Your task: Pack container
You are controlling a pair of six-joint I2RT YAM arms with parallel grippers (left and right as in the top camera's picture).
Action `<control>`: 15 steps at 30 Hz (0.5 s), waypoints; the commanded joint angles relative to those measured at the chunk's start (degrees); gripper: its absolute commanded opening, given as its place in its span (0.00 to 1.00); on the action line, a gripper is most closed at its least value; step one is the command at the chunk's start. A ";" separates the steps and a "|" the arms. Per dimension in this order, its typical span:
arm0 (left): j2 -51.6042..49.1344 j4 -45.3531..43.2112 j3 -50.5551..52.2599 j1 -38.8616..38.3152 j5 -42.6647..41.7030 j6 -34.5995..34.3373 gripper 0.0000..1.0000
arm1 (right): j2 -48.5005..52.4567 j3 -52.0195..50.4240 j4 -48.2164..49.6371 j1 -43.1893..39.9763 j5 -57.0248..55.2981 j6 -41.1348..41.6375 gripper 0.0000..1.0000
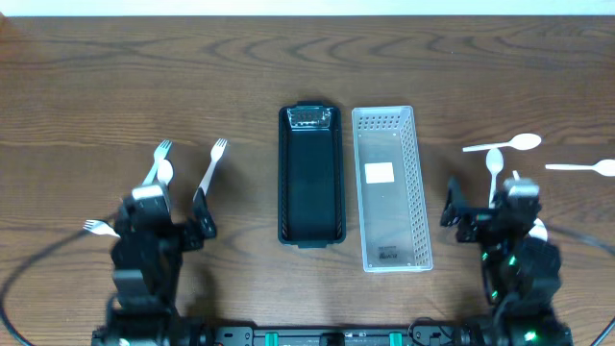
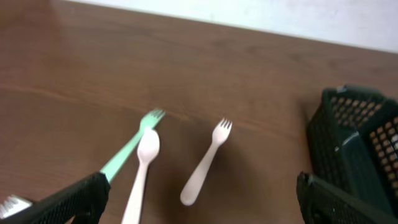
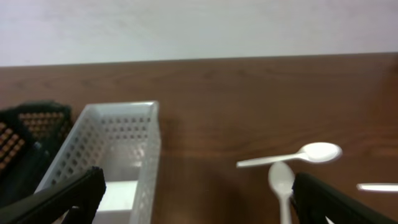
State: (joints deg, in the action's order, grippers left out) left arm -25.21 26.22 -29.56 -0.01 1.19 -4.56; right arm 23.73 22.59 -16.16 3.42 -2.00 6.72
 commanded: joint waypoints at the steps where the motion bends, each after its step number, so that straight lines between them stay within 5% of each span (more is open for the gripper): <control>1: -12.48 7.56 -12.68 0.15 -0.79 -0.46 0.98 | 10.54 11.15 -6.84 -1.38 0.11 -1.07 0.99; 7: -34.27 30.58 -34.36 0.15 -1.49 -0.46 0.98 | 31.74 30.67 -26.64 -2.47 0.13 -1.01 0.99; 13: -46.25 34.58 -41.18 0.15 -2.32 -0.48 0.98 | 46.42 41.35 -35.95 -2.49 2.05 -1.07 0.99; 15: -48.22 34.58 -41.18 0.15 -2.32 -0.48 0.98 | 48.83 41.42 -35.91 -2.54 1.77 -1.05 0.82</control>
State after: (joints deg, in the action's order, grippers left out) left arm -71.13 60.20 -69.71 -0.01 -0.36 -4.56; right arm 69.91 62.46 -51.40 1.32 -0.80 5.74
